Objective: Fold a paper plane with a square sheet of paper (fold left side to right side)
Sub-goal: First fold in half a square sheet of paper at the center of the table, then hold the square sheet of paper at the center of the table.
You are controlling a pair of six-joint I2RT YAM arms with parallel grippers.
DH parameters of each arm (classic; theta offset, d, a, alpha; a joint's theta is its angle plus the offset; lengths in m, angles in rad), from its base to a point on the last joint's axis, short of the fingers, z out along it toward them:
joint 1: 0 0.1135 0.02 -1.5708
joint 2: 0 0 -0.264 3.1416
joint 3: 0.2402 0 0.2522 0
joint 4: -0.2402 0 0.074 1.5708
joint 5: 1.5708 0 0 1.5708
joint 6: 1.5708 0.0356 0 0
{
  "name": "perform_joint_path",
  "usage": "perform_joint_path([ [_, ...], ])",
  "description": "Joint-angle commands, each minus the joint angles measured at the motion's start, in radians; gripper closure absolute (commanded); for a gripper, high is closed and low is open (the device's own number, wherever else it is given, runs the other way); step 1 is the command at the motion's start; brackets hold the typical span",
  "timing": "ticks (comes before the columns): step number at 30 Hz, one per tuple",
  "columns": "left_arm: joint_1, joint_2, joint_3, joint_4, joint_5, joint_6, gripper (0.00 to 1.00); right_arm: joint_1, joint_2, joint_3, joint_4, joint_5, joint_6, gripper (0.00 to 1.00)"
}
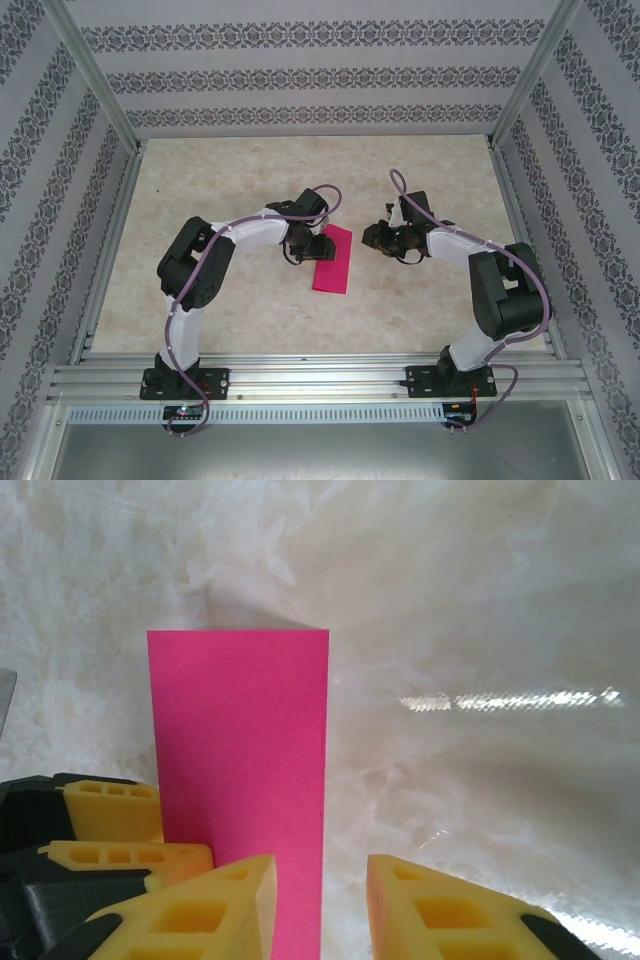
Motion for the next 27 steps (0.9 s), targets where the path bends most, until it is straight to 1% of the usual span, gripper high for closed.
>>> perform_joint_path([
  [1,-0.017,0.036,0.023,-0.02,-0.007,0.02,0.52,0.03,0.032,-0.005,0.068,-0.044,0.034,0.75],
  [4,-0.017,0.036,0.024,-0.022,-0.007,0.02,0.51,0.066,0.061,0.011,0.087,-0.048,0.048,0.78],
  [10,-0.017,0.036,0.025,-0.022,-0.006,0.02,0.51,0.121,0.122,0.053,0.093,-0.039,0.065,0.81],
  [16,-0.019,0.036,0.024,-0.025,-0.008,0.02,0.52,0.142,0.165,0.076,0.086,-0.031,0.07,0.82],
  [27,-0.019,0.032,0.025,-0.023,-0.009,0.019,0.51,0.15,0.232,0.085,0.001,0.025,0.049,0.83],
])
